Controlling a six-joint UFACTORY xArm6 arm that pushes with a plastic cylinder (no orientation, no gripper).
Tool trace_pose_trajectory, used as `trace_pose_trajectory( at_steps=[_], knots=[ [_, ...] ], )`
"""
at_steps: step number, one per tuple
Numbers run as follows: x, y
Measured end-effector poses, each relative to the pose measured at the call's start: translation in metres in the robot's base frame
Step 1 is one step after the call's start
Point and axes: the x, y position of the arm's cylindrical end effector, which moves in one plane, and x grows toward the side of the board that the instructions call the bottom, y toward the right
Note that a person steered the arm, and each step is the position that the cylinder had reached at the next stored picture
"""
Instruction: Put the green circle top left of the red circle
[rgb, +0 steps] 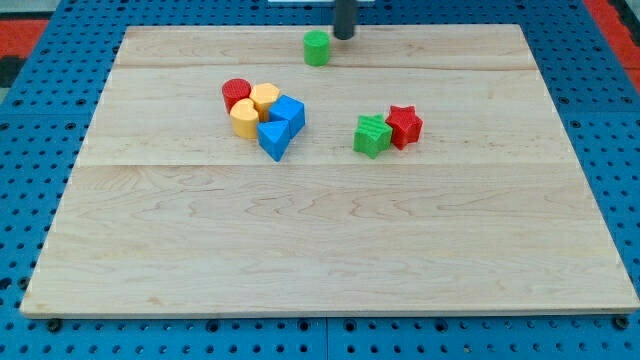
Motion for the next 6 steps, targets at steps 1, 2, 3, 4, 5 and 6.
trace_pose_trajectory(
  at_steps=[1,2,3,4,5,6],
  knots=[
    [0.057,-0.042],
    [0.047,-0.022],
    [0.073,0.010],
    [0.080,-0.043],
    [0.079,-0.113],
    [0.067,-0.112]
  ],
)
